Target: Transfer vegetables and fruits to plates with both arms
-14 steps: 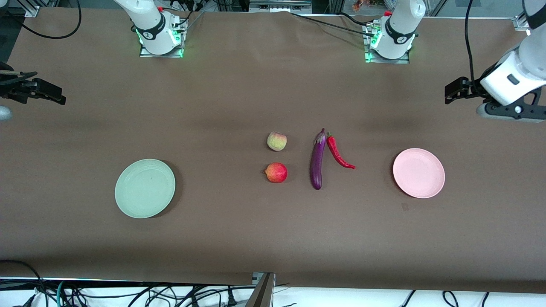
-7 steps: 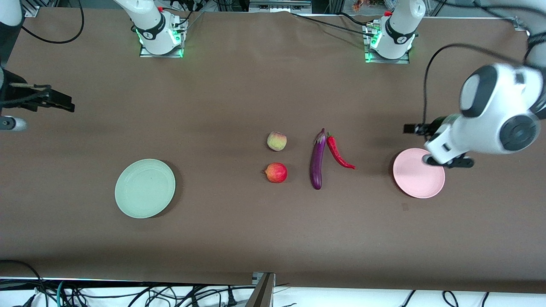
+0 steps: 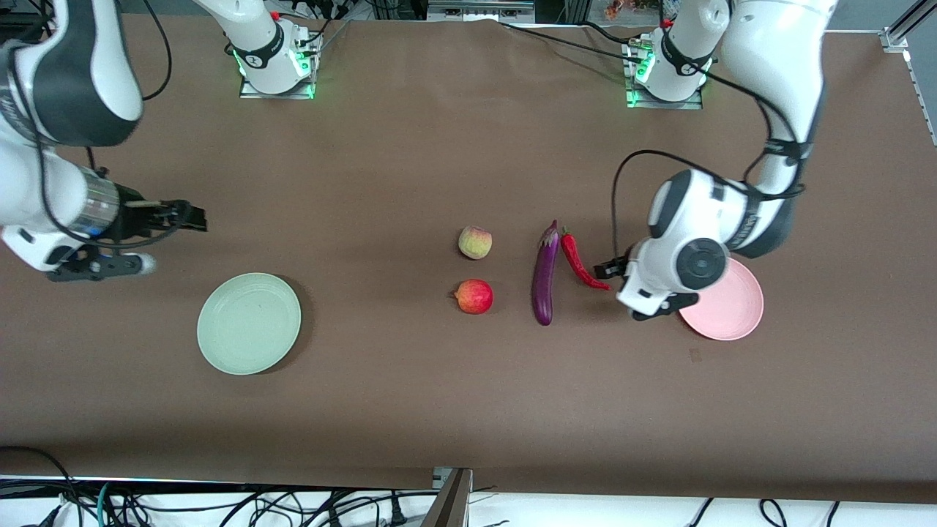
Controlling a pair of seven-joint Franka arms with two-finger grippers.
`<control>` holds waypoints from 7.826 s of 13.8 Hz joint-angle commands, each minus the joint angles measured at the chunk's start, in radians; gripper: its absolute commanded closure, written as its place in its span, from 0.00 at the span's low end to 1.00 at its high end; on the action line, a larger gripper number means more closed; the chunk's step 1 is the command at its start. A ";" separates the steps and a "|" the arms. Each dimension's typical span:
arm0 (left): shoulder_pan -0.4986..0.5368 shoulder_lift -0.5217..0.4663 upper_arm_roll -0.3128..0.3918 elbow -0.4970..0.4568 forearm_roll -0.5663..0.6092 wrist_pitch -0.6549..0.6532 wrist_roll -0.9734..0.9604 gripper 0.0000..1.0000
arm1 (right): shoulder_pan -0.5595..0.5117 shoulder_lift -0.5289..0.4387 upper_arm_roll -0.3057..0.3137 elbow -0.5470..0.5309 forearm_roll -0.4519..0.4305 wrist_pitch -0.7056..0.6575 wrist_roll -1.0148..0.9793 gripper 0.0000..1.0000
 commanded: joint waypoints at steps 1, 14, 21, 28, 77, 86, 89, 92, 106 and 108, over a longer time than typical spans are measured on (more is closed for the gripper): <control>-0.060 0.015 0.011 -0.163 -0.014 0.276 -0.097 0.00 | 0.081 0.033 -0.004 -0.001 0.019 0.056 0.190 0.00; -0.121 0.039 -0.001 -0.228 -0.015 0.417 -0.236 1.00 | 0.566 0.320 -0.002 -0.001 0.022 0.513 1.057 0.00; -0.073 -0.005 0.036 -0.029 0.008 0.012 -0.073 1.00 | 0.667 0.419 -0.002 0.000 0.025 0.681 1.190 0.00; 0.171 -0.001 0.034 0.080 0.208 -0.094 0.428 1.00 | 0.710 0.475 -0.002 0.000 0.022 0.718 1.193 0.00; 0.084 0.228 -0.317 0.078 0.292 0.303 0.079 1.00 | 0.130 0.369 -0.049 0.141 0.039 0.203 0.200 0.00; 0.303 0.053 -0.297 0.097 0.357 -0.149 0.422 1.00 | 0.386 0.412 0.057 0.141 0.111 0.548 0.967 0.00; 0.444 0.064 -0.299 0.092 0.433 -0.183 0.705 1.00 | 0.459 0.441 0.053 0.140 0.100 0.649 1.056 0.00; 0.486 0.094 -0.294 0.089 0.466 -0.171 0.846 1.00 | 0.514 0.484 0.048 0.141 0.057 0.729 1.113 0.00; 0.511 0.128 -0.296 0.078 0.519 -0.097 0.849 0.00 | 0.582 0.585 0.038 0.150 -0.144 0.933 1.136 0.00; 0.511 0.122 -0.297 0.083 0.516 -0.099 0.851 0.00 | 0.582 0.590 0.038 0.150 -0.171 0.944 1.134 0.00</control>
